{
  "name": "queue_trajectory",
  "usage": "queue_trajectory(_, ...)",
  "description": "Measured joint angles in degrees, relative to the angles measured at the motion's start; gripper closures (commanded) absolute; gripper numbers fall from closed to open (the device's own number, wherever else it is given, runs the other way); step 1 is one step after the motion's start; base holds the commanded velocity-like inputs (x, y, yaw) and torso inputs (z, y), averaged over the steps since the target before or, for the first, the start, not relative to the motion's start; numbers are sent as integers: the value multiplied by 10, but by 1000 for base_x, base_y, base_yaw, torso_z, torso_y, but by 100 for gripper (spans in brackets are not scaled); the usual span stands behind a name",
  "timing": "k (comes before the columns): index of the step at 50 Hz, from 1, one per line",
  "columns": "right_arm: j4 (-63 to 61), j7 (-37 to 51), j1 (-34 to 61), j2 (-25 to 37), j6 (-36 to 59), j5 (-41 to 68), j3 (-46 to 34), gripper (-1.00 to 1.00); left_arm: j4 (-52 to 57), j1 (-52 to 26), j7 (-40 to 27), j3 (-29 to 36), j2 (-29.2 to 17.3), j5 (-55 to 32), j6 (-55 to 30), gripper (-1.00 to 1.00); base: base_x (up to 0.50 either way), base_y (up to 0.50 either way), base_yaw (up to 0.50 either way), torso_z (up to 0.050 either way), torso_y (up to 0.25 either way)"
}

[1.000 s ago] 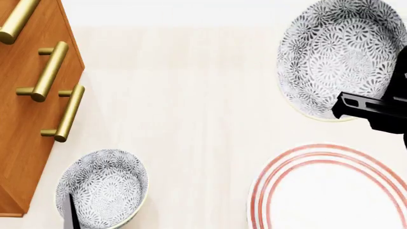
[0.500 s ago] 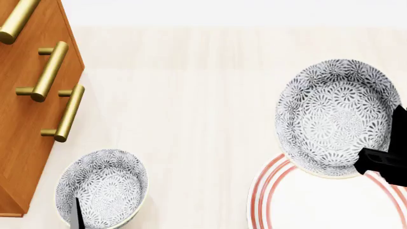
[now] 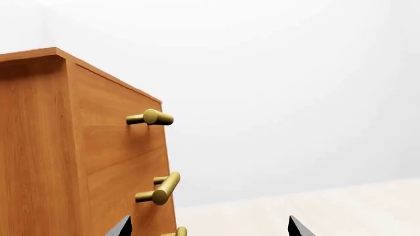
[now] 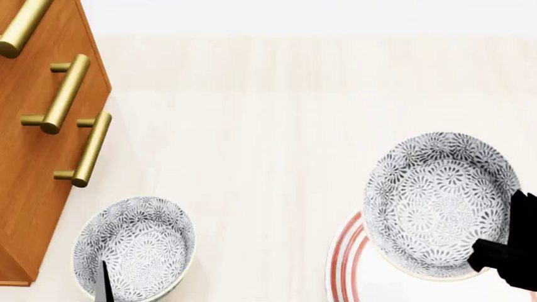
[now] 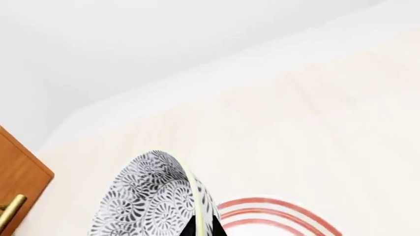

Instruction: Pick up the bowl and put it in the front on the plate.

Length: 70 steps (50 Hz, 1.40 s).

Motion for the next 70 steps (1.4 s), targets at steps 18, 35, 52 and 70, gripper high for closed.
queue_trajectory(18,5,-9,-21,-13,2,9,4,100,-2,-3,-1,3,-2,-5,-4,-100,0,0,0,0,0)
queue_trajectory(35,13,-10,-29,-30,-3,31,12,100,-3,-3,-3,7,-4,-6,-5,-100,0,0,0,0,1)
queue_trajectory(52,29,-11,-47,-44,-5,27,14,100,-3,-4,-5,10,-7,-5,-6,-100,0,0,0,0,1)
queue_trajectory(70,58,-13,-49,-58,-5,3,-1,100,-6,-6,-7,14,-9,-6,-7,-100,0,0,0,0,0)
